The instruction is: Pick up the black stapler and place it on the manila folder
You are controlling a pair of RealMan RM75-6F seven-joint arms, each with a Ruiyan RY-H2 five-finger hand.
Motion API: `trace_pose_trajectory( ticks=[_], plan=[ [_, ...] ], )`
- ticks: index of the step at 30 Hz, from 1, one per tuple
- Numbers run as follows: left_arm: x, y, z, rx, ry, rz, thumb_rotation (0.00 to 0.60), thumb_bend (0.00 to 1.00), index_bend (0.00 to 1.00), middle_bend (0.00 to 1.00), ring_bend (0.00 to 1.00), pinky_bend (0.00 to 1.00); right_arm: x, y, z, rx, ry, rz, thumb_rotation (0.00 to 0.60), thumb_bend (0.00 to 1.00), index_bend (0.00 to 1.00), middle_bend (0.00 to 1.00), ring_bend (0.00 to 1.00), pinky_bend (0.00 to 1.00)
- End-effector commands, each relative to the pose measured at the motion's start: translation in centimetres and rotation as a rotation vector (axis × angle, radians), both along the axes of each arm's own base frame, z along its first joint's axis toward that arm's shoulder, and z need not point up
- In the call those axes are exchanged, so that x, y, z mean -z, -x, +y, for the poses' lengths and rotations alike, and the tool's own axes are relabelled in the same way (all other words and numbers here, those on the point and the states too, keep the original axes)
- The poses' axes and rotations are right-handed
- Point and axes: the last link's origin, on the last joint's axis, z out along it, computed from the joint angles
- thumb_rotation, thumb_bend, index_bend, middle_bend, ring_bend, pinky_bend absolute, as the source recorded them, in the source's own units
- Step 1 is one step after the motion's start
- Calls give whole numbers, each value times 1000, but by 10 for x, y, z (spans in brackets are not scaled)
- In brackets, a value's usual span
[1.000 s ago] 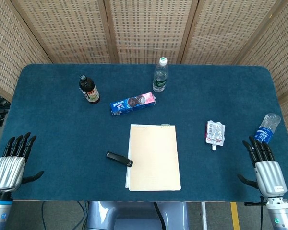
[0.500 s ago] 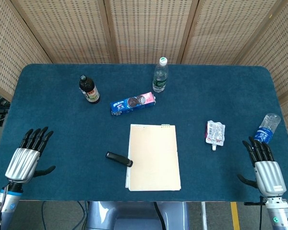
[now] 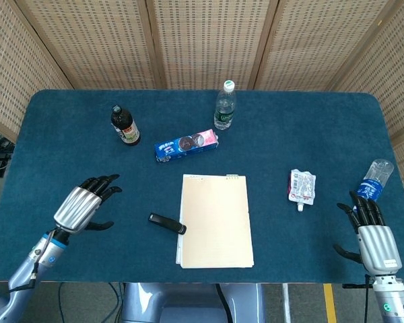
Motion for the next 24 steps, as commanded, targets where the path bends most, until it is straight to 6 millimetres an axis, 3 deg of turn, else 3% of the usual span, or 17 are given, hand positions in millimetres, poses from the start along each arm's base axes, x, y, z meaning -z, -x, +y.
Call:
trace_pose_trajectory(
  ticks=[1, 6, 18, 24],
  plan=[
    [18, -10, 9, 12, 35, 32, 600, 113, 305, 151, 197, 253, -1, 1, 0, 2, 2, -3, 600, 140, 235, 0, 0, 3],
    [34, -23, 15, 30, 72, 60, 600, 191, 355, 184, 214, 263, -3, 1, -2, 6, 6, -12, 600, 140, 240, 0, 0, 3],
    [90, -56, 21, 73, 153, 155, 600, 245, 397, 214, 232, 284, -11, 3, -3, 9, 23, -52, 600, 140, 243, 0, 0, 3],
    [106, -65, 24, 58, 160, 175, 600, 245, 399, 215, 232, 284, -13, 4, -3, 10, 24, -65, 600, 140, 243, 0, 0, 3]
  ],
)
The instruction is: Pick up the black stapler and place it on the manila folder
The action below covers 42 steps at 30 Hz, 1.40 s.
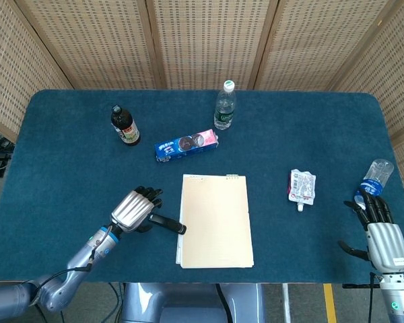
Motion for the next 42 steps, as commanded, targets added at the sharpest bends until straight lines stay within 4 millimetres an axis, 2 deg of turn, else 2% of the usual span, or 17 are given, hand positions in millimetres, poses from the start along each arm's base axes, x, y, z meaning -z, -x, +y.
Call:
trace_pose_trajectory(
  ticks=[1, 14, 16, 20, 22, 26, 35, 42],
  plan=[
    [10, -7, 2, -3, 8, 7, 600, 245, 399, 215, 232, 285, -1, 0, 0, 0, 0, -3, 600, 140, 243, 0, 0, 3],
    [37, -19, -1, -19, 39, 45, 600, 258, 413, 226, 232, 285, -6, 0, 0, -3, 8, -34, 600, 141, 243, 0, 0, 3],
    [41, -22, -1, -20, 40, 43, 600, 309, 436, 243, 239, 291, -6, 0, 0, -5, 11, -39, 600, 141, 243, 0, 0, 3],
    [44, -27, -1, -12, 19, 30, 600, 507, 592, 372, 347, 384, -8, 0, 0, -6, 15, -45, 600, 140, 243, 0, 0, 3],
    [46, -29, -1, 5, 0, 31, 600, 558, 660, 431, 398, 425, -8, 0, 0, -7, 16, -49, 600, 140, 243, 0, 0, 3],
    [47, -38, -1, 42, -22, 3, 600, 573, 743, 495, 450, 467, -10, 0, 0, -8, 19, -55, 600, 141, 244, 0, 0, 2],
    [39, -76, 6, 141, -59, -60, 600, 574, 758, 504, 459, 477, -13, 1, -1, -7, 26, -72, 600, 140, 244, 0, 0, 2],
    [58, -101, 4, 188, -44, -38, 600, 570, 749, 504, 459, 473, -17, 3, -1, -2, 29, -96, 600, 140, 244, 0, 0, 2]
  ],
)
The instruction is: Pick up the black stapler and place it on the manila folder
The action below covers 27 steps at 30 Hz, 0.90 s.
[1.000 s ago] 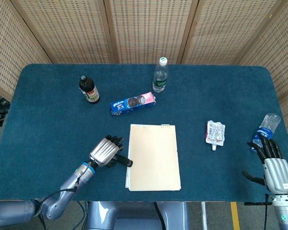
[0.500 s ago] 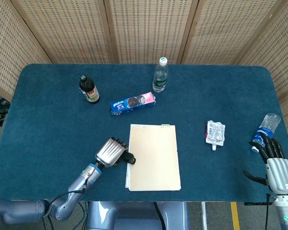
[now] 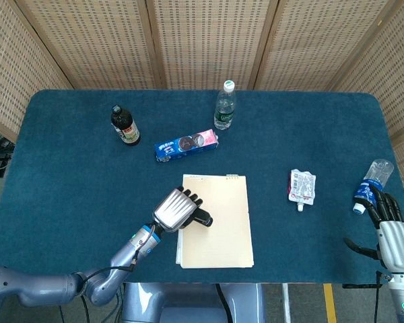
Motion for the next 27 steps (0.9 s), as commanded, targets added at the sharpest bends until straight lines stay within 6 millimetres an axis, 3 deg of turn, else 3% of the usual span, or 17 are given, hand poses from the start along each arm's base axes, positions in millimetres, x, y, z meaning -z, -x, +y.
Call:
trace_pose_trajectory(
  ticks=[1, 9, 18, 21, 23, 25, 27],
  plan=[
    [10, -8, 0, 14, 3, 20, 600, 569, 748, 504, 459, 472, -1, 1, 0, 1, 0, -5, 600, 140, 244, 0, 0, 2],
    [34, -21, -6, 47, 16, 61, 600, 561, 726, 491, 458, 463, -3, 2, -2, 5, -6, -26, 600, 141, 244, 0, 0, 1],
    [46, -23, -11, 30, 28, 86, 600, 425, 536, 299, 318, 342, -4, 3, -2, 3, -8, -38, 600, 140, 244, 0, 0, 0],
    [47, -21, -12, 15, 16, 100, 600, 336, 413, 165, 190, 248, -4, 3, -2, 3, -7, -38, 600, 141, 244, 0, 0, 0],
    [47, -21, -13, 4, 8, 107, 600, 275, 270, 39, 56, 105, -4, 3, -2, 3, -7, -39, 600, 141, 244, 0, 0, 0],
    [46, -21, -13, -2, 3, 107, 600, 254, 192, 0, 3, 15, -4, 3, -2, 2, -8, -38, 600, 140, 244, 0, 0, 0],
    [44, -22, -13, -7, -7, 100, 600, 245, 150, 0, 0, 0, -4, 2, -1, 0, -9, -36, 600, 140, 244, 0, 0, 0]
  ],
)
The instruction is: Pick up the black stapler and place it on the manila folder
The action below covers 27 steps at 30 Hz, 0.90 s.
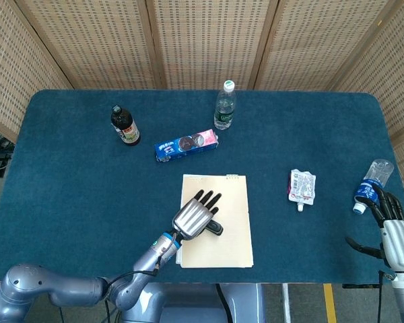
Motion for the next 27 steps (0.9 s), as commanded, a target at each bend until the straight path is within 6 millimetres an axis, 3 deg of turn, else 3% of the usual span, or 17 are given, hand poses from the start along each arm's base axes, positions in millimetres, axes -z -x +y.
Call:
trace_pose_trajectory(
  ticks=[1, 4, 14, 18, 27],
  plan=[
    [-3, -2, -1, -11, -10, -17, 600, 242, 128, 0, 0, 0, 1, 0, 0, -3, -2, 2, 600, 140, 244, 0, 0, 0],
    [-9, -4, 0, -19, -22, -47, 600, 233, 69, 0, 0, 0, 1, -1, 1, -3, -2, 5, 600, 140, 244, 0, 0, 0],
    [-39, 3, -2, -50, -68, -147, 600, 232, 38, 0, 0, 0, 0, 1, 0, 2, 0, 13, 600, 140, 233, 0, 0, 0],
    [-98, 53, -13, -140, -191, -153, 600, 227, 4, 0, 0, 0, 2, 2, 0, 6, -1, 34, 600, 140, 232, 0, 0, 0],
    [-169, 126, -34, -276, -336, -97, 600, 134, 0, 0, 0, 0, 10, -2, 1, -3, -7, 81, 600, 140, 171, 0, 0, 0]
  ],
)
